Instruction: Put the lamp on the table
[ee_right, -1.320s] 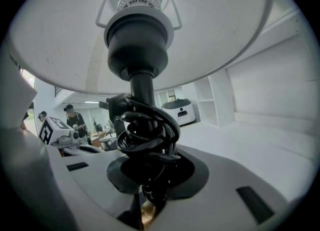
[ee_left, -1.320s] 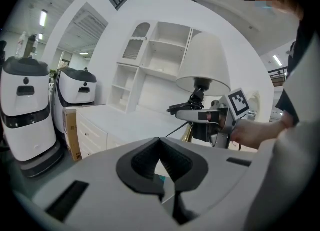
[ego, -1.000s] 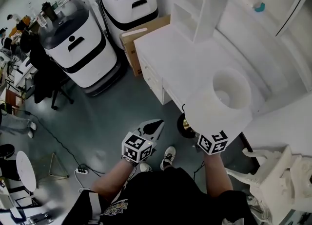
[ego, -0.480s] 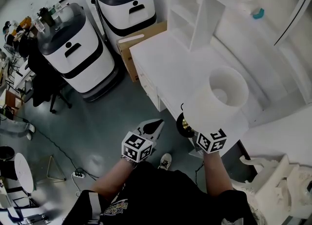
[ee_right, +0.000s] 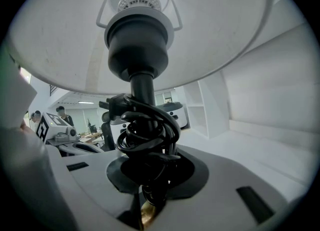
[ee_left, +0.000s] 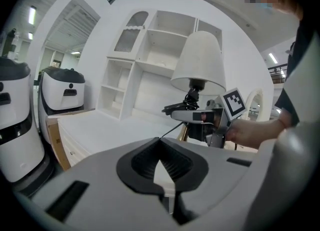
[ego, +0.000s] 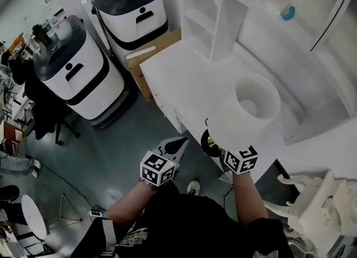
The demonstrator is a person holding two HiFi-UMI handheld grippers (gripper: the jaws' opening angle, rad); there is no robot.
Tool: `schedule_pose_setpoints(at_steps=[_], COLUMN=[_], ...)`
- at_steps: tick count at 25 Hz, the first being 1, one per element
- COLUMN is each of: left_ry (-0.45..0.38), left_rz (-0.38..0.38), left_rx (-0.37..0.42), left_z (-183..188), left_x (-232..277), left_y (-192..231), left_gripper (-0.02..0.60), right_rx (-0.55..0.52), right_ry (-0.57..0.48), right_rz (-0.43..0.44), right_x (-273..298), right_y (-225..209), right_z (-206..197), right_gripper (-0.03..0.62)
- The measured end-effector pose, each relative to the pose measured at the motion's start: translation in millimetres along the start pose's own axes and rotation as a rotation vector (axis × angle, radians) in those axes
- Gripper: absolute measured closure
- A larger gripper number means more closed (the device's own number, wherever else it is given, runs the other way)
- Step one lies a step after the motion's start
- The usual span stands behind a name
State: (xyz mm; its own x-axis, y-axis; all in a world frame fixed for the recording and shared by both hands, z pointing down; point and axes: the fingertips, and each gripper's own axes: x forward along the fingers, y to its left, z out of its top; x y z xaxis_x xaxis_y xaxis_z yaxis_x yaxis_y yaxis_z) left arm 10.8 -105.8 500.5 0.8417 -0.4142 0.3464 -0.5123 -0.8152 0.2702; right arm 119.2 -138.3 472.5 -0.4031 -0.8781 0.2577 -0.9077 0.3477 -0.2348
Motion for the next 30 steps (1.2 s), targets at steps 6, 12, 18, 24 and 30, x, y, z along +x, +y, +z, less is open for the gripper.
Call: schedule_pose_setpoints(at_steps=[6, 12, 18, 24, 30], left_ry=[0.035, 0.062, 0.082, 0.1, 0.122], left_rz=[-0.09, -0.149, -0.185, -0.206, -0.226], left_rx=[0.044, 0.064, 0.073, 0.072, 0.073], left_z=[20, 30, 33, 33, 31], left_x=[20, 41, 58, 71, 83], left_y=[22, 42, 60, 80, 97], left_gripper=[0.575, 0.575, 0.575, 0.575, 0.575], right_rx=[0.018, 0.026, 0.048, 0.058, 0.071], right_ry=[-0.027, -0.046, -0.042, -0.046, -0.052], right_rz=[-0.077, -0.132, -0.162, -0.184, -0.201], right_x=[22, 46, 68, 89, 109], right_y=[-16, -35, -52, -71, -90], right_z=[10, 18, 13, 8, 3], right_gripper=[0.505, 0.505, 0.505, 0.505, 0.506])
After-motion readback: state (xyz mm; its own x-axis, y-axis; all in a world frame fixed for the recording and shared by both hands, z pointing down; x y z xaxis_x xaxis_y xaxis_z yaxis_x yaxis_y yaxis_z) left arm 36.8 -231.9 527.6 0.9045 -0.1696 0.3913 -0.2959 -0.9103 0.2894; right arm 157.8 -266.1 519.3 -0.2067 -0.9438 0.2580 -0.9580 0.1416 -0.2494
